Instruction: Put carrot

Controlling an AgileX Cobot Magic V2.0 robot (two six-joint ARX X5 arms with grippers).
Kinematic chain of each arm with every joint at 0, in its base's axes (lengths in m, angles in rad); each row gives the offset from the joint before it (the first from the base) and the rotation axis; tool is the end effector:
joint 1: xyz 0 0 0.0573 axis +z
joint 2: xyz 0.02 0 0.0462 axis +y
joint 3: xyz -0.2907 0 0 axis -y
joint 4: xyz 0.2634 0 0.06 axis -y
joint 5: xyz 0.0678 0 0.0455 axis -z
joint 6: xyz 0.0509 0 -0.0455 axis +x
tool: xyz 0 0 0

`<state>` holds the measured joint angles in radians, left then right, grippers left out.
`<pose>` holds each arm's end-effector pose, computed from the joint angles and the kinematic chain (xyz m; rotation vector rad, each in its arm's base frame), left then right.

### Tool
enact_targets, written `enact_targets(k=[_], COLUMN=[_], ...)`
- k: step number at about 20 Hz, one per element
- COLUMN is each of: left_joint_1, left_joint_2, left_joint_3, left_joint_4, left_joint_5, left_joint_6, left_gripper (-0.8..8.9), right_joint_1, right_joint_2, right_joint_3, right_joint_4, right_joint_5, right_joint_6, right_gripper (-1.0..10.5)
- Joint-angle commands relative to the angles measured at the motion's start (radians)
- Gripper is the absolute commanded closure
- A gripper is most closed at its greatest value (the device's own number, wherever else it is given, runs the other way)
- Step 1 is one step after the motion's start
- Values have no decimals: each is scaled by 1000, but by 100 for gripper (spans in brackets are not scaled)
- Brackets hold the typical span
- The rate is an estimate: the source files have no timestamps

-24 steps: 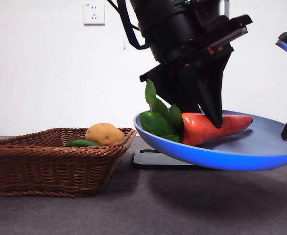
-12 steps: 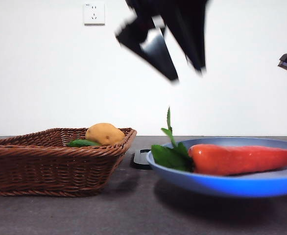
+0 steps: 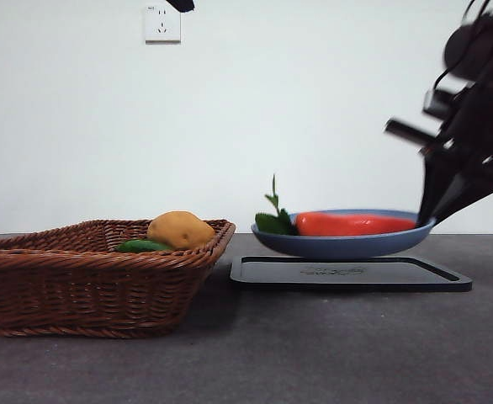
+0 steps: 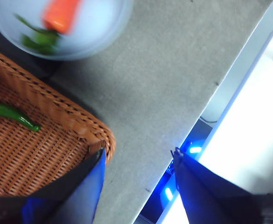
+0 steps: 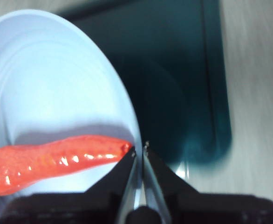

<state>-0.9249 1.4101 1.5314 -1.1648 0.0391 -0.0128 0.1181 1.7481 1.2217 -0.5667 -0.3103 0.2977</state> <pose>0.1714 -0.2307 0.3793 0.4527 0.9824 -0.8655 0.3781 0.0605 0.2059 0.3689 1.1475 0.2192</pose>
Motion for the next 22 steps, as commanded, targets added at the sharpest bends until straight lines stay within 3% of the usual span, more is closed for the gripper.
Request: enact_targets(k=[1,5,10,14,19,22], left_joint_1=[-10,-10,-10,-10,-10,4], left_joint_2=[13,13,13,13,19,23], left_joint_3=[14,14,14,14,14,14], left_joint_4=[16,33,55,120,439,722], left_joint_5=[-18,-13,-13,-14,-117,-163], left_joint_6=[-13,-13,-13,-1,118,122], left_gripper=[555,555,555,555,556,576], right_joint_1=[0,-5,-9,-13,-12,-1], right_joint_2=[123,196,196,172,18,-107], right_joint_3=[97,132,132,132,132,132], right_joint_4=[5,16,27,-2,-97,-163], right_joint_5=[-5,-5,-5,-5,3,9], right_joint_6=[-7,-12,-26,-31,-69,-109], right_gripper=[943,938,750,726,731,831])
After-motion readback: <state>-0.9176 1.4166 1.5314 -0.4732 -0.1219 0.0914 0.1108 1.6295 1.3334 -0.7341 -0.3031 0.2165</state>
